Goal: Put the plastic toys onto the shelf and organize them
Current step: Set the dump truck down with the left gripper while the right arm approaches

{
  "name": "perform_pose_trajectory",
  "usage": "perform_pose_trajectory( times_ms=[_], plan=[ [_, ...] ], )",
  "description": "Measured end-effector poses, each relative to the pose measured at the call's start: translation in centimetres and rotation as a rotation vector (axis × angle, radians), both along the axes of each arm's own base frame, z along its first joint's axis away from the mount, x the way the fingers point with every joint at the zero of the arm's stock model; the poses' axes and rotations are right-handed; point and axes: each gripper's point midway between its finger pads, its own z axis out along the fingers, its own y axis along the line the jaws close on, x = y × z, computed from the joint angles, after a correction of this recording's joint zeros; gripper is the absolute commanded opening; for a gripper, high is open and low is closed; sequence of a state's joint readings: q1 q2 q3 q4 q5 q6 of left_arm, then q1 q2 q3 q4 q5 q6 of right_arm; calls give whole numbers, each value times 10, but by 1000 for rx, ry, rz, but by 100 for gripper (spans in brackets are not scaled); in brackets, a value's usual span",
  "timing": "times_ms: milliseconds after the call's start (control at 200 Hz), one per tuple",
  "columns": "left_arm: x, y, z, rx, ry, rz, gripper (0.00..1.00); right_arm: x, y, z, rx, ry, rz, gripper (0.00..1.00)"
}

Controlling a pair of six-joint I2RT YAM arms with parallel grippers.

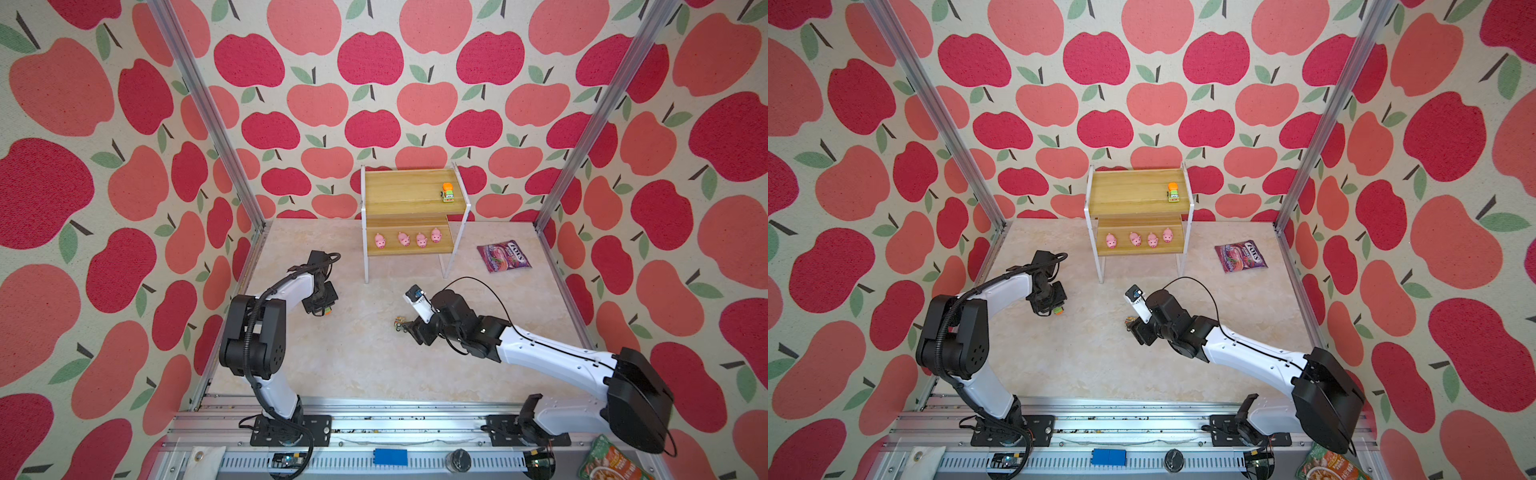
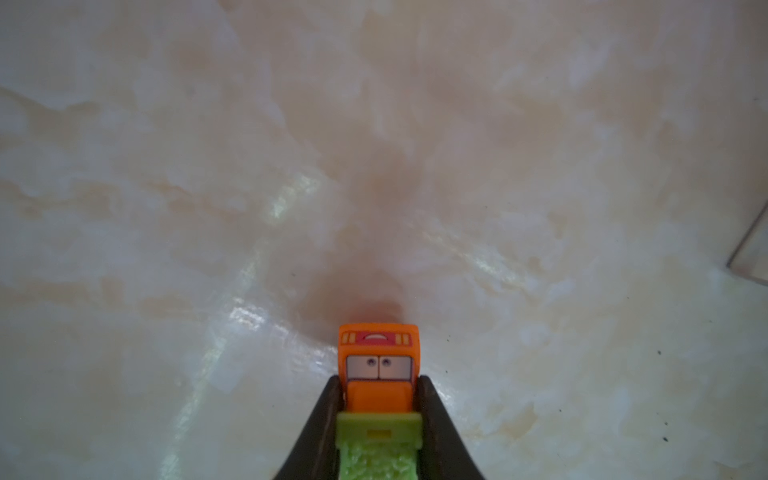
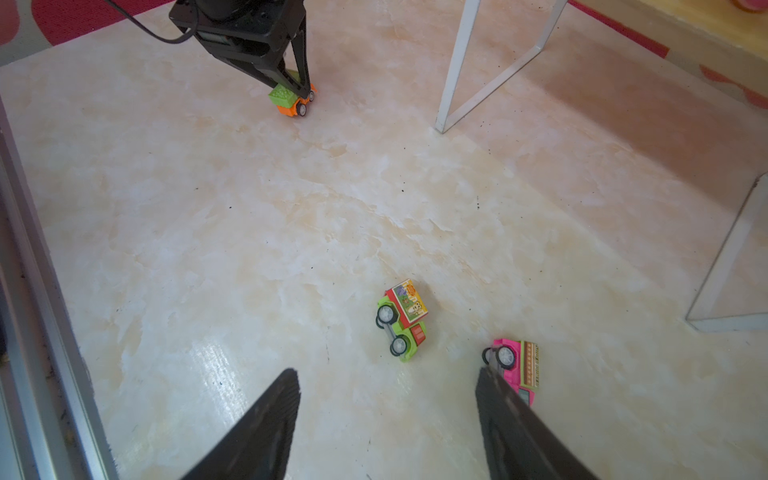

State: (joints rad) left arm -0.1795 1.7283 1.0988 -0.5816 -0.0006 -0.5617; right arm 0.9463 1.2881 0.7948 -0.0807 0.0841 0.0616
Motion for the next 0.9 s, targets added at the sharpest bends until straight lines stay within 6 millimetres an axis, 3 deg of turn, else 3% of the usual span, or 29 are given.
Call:
perform_pose_trajectory(
  times_ms=[145, 335, 520, 680, 900],
  plan=[
    [-6, -35, 20, 22, -35, -185, 24, 22, -30, 31, 67, 0, -120, 68],
    [-23, -115, 65, 32, -146, -535, 25, 60, -85, 80, 192, 13, -344, 68],
    [-51, -181, 89, 0, -211, -832, 25, 78, -135, 84, 220, 79, -522, 68],
    [-72, -198, 85, -15, -190, -988, 25, 74, -148, 71, 197, 143, -562, 68],
    [-91, -193, 59, 14, -99, -1103, 25, 67, -149, 73, 219, 163, -557, 68]
  ],
)
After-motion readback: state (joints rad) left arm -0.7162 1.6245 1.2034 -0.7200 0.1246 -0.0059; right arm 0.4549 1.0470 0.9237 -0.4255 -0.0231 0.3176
